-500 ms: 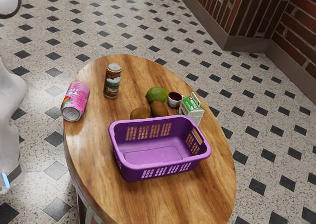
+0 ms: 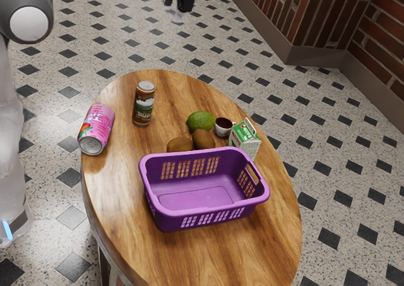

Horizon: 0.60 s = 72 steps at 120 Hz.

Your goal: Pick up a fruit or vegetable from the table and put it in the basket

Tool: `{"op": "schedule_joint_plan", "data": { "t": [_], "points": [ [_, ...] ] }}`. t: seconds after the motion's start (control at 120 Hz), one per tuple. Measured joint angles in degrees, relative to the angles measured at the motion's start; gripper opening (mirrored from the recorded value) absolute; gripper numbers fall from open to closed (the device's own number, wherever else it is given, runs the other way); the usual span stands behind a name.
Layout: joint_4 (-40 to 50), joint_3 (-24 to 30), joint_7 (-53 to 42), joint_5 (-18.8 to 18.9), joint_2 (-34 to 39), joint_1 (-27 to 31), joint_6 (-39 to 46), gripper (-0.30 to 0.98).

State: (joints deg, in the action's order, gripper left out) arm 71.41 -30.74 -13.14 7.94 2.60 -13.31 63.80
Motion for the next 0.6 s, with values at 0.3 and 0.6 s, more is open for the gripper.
{"op": "schedule_joint_plan", "data": {
  "t": [0.3, 0.6],
  "points": [
    [18.2, 36.0, -2.1, -3.5, 10.0, 32.0, 7.5, 0.67],
    [34.1, 37.4, -0.7, -5.4, 13.5, 21.5, 21.7, 0.67]
  ]
}}
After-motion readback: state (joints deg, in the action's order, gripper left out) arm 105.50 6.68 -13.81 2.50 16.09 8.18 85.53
